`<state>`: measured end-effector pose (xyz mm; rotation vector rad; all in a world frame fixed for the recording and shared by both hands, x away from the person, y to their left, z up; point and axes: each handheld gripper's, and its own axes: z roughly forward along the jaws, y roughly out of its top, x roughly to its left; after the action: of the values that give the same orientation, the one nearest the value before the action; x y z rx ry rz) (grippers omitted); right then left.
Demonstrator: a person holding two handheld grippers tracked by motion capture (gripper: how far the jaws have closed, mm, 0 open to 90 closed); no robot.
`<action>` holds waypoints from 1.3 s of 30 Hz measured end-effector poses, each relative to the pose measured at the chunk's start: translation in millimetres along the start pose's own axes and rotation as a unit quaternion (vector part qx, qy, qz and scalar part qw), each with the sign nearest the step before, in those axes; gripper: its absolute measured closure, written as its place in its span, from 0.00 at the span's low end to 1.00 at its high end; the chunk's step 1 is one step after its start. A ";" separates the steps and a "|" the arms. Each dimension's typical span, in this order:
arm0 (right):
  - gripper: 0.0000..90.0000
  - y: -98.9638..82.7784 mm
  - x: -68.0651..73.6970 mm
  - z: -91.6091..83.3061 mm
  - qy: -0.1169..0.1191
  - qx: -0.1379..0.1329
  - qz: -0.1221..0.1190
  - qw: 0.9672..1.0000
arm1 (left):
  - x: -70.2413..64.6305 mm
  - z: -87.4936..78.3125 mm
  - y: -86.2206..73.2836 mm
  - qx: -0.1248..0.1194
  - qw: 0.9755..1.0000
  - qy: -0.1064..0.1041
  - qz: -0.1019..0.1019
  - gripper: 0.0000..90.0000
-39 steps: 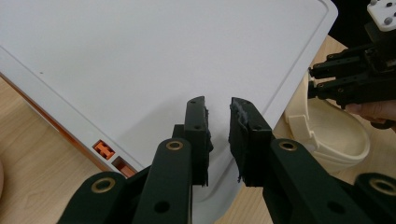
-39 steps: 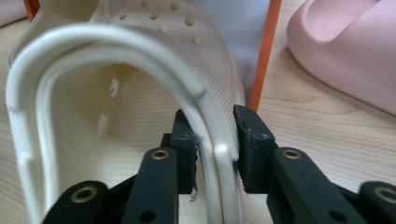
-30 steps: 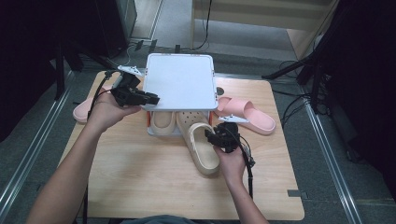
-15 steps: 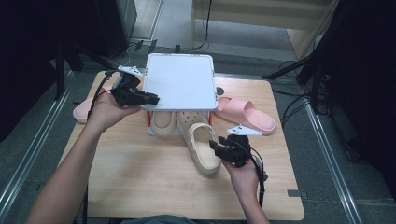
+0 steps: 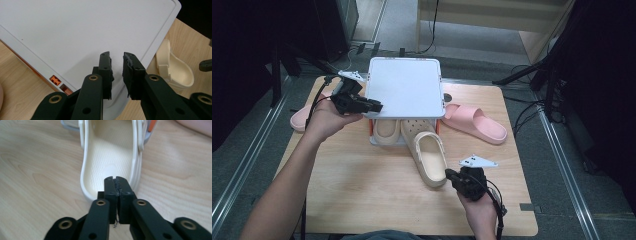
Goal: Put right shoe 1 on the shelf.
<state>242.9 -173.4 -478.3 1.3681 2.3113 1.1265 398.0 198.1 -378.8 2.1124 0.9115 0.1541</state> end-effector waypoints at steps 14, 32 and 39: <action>1.00 -14.1 4.6 17.6 0.007 0.075 -0.016 0.997 | 0.8 0.0 -0.4 -0.001 1.000 -0.002 0.002 0.85; 1.00 4.1 34.6 47.7 0.027 0.028 -0.056 0.998 | 1.2 0.3 -0.6 -0.003 1.000 -0.004 0.001 0.85; 0.99 21.4 33.8 59.2 0.022 0.013 -0.065 0.998 | 1.0 0.3 -0.7 -0.003 1.000 -0.004 0.001 0.85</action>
<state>270.4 -110.3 -497.1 1.1940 2.4155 1.1017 398.5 198.8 -379.6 2.1074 0.9024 0.1488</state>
